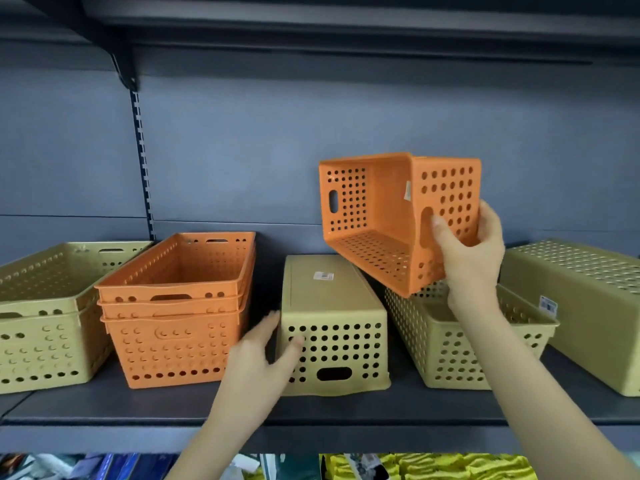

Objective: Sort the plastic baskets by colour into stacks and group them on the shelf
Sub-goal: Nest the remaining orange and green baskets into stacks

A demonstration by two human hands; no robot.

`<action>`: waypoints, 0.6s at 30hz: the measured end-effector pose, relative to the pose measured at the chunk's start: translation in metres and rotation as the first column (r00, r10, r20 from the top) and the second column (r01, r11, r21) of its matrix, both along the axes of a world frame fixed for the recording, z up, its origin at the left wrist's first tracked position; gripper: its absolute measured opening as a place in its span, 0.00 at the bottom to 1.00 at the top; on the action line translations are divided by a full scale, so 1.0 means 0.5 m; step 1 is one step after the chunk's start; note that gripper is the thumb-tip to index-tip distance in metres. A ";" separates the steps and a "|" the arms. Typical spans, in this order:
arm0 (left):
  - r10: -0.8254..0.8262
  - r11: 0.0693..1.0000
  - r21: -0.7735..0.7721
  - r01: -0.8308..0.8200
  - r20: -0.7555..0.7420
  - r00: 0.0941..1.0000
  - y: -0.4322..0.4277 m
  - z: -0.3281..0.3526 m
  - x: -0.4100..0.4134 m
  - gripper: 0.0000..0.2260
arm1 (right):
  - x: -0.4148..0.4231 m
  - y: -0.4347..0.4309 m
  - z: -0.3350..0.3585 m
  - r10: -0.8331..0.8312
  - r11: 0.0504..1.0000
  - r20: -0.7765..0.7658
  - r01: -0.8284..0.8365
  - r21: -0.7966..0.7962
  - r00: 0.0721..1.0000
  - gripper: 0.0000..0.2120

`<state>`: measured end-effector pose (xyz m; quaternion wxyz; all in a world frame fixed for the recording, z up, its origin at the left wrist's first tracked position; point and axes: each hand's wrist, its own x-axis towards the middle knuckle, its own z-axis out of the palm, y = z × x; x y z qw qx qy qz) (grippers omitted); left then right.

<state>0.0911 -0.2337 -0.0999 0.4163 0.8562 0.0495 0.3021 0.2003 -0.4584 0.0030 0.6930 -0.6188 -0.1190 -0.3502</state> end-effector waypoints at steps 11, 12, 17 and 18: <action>-0.242 0.969 0.142 0.202 0.385 0.891 -0.148 0.153 0.068 0.17 | -0.046 0.117 -0.021 0.319 0.812 -0.010 -0.267 0.519 0.948 0.26; -0.229 0.973 0.121 0.196 0.395 0.890 -0.144 0.146 0.072 0.16 | -0.043 0.113 -0.024 0.350 0.816 -0.018 -0.295 0.497 0.937 0.27; -0.244 0.956 0.253 0.148 0.405 0.881 -0.112 0.150 0.067 0.17 | -0.016 0.057 -0.043 0.418 0.895 -0.039 -0.404 0.189 0.908 0.41; -0.250 0.946 0.296 0.134 0.397 0.883 -0.103 0.158 0.064 0.18 | -0.011 0.042 -0.044 0.422 0.901 -0.030 -0.416 0.124 0.906 0.42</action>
